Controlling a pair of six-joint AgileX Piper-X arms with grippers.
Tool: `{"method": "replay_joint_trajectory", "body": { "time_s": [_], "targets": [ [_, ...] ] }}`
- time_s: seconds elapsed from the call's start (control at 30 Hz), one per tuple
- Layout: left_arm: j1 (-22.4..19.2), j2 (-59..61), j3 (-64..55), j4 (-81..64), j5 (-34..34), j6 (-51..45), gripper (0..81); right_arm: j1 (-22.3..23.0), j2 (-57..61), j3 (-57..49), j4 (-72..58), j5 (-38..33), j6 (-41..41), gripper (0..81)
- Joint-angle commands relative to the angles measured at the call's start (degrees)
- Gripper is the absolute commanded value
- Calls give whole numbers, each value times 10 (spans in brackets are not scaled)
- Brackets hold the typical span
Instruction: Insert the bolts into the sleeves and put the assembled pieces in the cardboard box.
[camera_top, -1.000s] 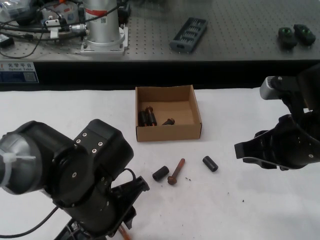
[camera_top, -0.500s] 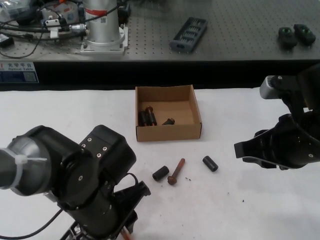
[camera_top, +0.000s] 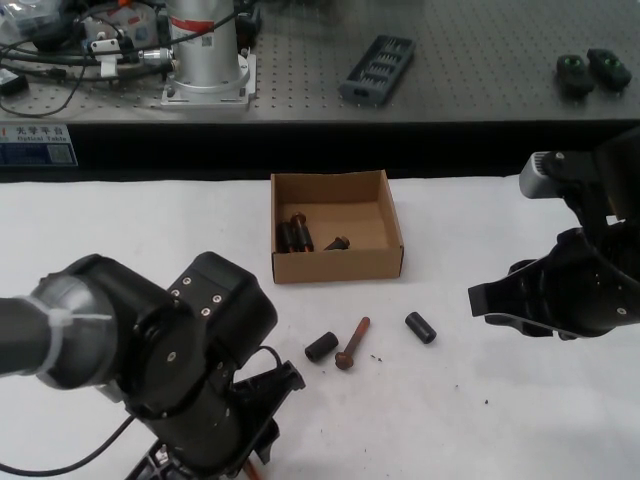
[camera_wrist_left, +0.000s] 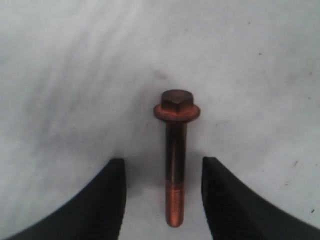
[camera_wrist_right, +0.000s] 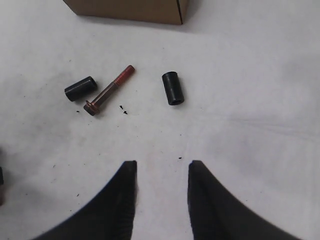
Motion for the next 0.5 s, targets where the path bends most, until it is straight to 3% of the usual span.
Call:
{"method": "replay_joint_trajectory", "body": {
  "time_s": [0.0, 0.47],
  "targets": [
    [0, 12, -24, -5, 1, 4, 342, -2, -7, 0, -6, -4, 0, 258],
    [0, 52, -52, 71, 21, 45, 269, -2, -7, 0, -6, -4, 0, 258]
  ]
}}
